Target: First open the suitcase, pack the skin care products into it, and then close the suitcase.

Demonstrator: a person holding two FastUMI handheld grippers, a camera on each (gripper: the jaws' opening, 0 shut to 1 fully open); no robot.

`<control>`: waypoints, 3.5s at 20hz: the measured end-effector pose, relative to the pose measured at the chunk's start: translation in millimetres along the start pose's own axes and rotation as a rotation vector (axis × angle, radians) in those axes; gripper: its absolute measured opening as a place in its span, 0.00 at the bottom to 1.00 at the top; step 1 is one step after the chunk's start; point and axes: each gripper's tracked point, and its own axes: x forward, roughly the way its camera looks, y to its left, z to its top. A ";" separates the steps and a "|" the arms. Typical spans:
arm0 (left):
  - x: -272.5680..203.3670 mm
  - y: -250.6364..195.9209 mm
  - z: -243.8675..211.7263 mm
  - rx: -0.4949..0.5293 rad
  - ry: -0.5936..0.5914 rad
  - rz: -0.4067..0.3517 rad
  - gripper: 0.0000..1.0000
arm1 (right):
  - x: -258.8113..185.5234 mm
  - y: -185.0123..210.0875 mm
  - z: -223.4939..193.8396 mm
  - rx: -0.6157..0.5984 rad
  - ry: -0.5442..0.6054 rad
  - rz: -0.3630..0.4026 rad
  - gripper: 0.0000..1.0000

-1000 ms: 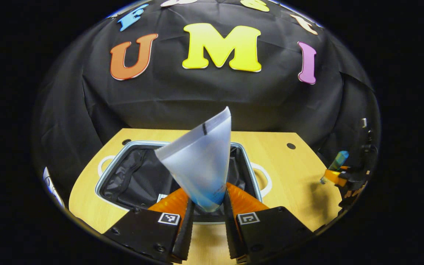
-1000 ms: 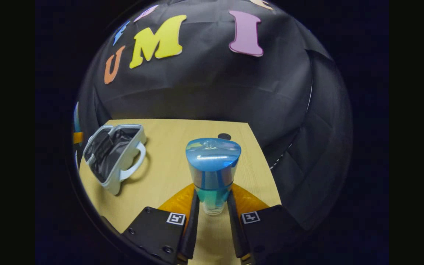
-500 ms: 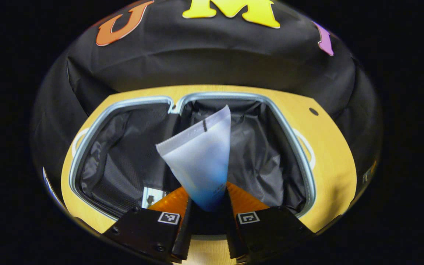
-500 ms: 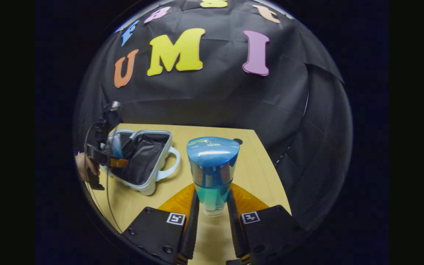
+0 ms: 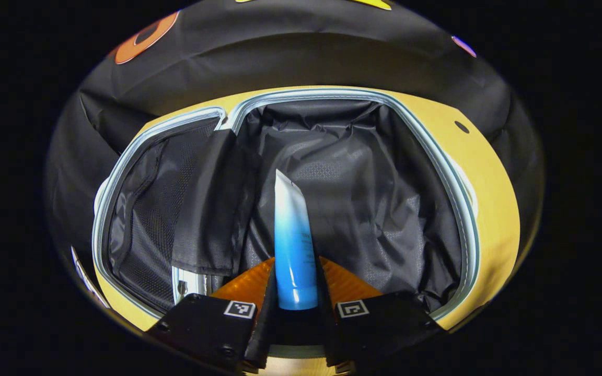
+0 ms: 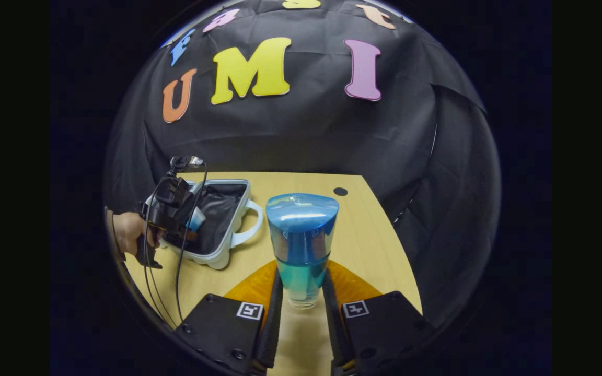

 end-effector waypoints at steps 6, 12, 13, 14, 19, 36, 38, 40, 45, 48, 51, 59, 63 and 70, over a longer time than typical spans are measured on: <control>-1.5 -5.4 1.3 -0.032 -0.028 -0.057 0.47 | 2.8 5.6 18.8 -0.009 -0.006 0.016 0.39; -57.0 4.0 21.4 -0.099 -0.218 -0.112 0.96 | 25.8 79.3 50.3 -0.060 -0.010 0.104 0.39; -71.0 8.0 26.8 -0.099 -0.269 -0.117 0.89 | 32.5 96.8 54.9 -0.083 -0.010 0.120 0.38; -86.9 13.6 31.1 -0.092 -0.320 -0.113 0.90 | 40.5 115.1 56.4 -0.096 -0.002 0.139 0.38; -157.9 71.1 37.3 -0.005 -0.550 -0.038 0.93 | 88.3 200.2 41.5 -0.141 0.072 0.205 0.39; -163.2 210.0 -33.8 -0.241 -0.559 0.005 0.93 | 163.0 264.1 -28.3 -0.011 0.376 0.106 0.36; -164.8 216.9 -28.6 -0.249 -0.571 0.005 0.93 | 174.7 267.6 -30.9 0.022 0.407 0.089 0.39; -165.2 223.6 -27.1 -0.257 -0.576 0.002 0.93 | 181.5 265.4 -33.2 0.036 0.428 0.053 0.38; -158.2 238.9 -31.1 -0.307 -0.561 -0.004 0.93 | 192.2 271.0 -41.7 0.022 0.450 0.045 0.38; -154.1 251.6 -25.6 -0.339 -0.558 -0.004 0.93 | 194.8 272.1 -44.3 0.022 0.455 0.031 0.38; -158.8 262.3 -14.5 -0.368 -0.588 -0.026 0.93 | 196.2 271.8 -43.6 0.030 0.456 0.027 0.39; -132.5 310.2 26.5 -0.567 -0.627 -0.097 0.96 | 183.2 283.8 -20.7 0.034 0.393 0.096 0.66; -93.6 326.7 33.0 -0.759 -0.575 -0.208 0.96 | 146.6 290.8 25.4 0.008 0.258 0.172 0.82; -3.6 344.0 7.1 -1.011 -0.402 -0.303 0.96 | 25.9 261.5 90.6 -0.027 0.080 0.239 0.82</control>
